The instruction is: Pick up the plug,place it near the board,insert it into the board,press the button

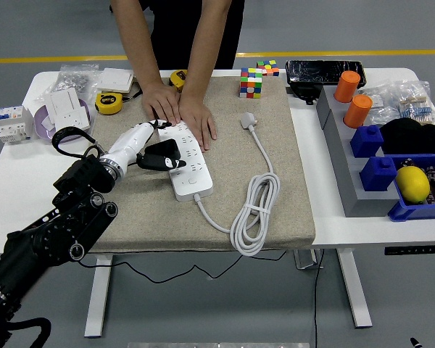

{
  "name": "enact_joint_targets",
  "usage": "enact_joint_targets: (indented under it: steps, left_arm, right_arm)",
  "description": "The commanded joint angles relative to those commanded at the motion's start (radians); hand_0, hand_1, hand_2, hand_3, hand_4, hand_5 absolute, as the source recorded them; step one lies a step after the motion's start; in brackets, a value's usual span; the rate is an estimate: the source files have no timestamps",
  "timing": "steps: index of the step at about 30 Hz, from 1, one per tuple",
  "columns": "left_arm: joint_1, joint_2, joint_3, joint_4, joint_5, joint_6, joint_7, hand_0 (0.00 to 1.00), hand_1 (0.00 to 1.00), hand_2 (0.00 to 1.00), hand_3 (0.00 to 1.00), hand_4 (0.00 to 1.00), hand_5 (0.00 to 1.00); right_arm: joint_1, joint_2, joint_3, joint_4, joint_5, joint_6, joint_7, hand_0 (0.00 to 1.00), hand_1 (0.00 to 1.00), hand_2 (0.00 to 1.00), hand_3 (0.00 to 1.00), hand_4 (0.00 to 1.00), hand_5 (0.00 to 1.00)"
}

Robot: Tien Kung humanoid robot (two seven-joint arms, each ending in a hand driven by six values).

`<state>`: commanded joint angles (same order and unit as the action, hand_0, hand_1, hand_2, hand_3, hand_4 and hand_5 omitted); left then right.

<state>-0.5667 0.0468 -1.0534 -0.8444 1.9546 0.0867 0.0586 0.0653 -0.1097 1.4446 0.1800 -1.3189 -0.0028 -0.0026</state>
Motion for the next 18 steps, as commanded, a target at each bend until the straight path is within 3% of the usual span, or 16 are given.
enact_joint_targets:
  steps: [4, 5, 16, 18]
  left_arm:
    - [-0.001, -0.009, 0.019, 0.018, -0.001, 0.017, -0.007, 0.947, 0.917, 0.84, 0.82, 0.998, 0.363]
    - [-0.002, -0.011, 0.02, 0.023, 0.0, 0.021, -0.009, 0.863, 0.844, 0.759, 0.765, 0.998, 0.367]
    - [-0.008, -0.015, 0.001, 0.056, 0.022, 0.036, -0.022, 0.831, 0.809, 0.725, 0.728, 0.998, 0.365]
    - [-0.009, -0.015, -0.004, 0.059, 0.027, 0.041, -0.022, 0.8, 0.756, 0.678, 0.672, 0.998, 0.371]
  right_arm:
    - [-0.002, 0.0, 0.004, 0.0, -0.004, 0.0, -0.002, 0.958, 0.84, 0.784, 0.798, 0.998, 0.998]
    - [-0.002, 0.0, 0.004, 0.0, -0.005, 0.0, -0.002, 0.957, 0.84, 0.784, 0.798, 0.998, 0.998]
    - [0.0, -0.001, 0.004, 0.0, -0.004, 0.0, -0.001, 0.957, 0.84, 0.784, 0.797, 0.998, 0.998]
    - [-0.001, -0.001, 0.005, 0.0, -0.004, 0.0, -0.001, 0.957, 0.84, 0.784, 0.798, 0.998, 0.998]
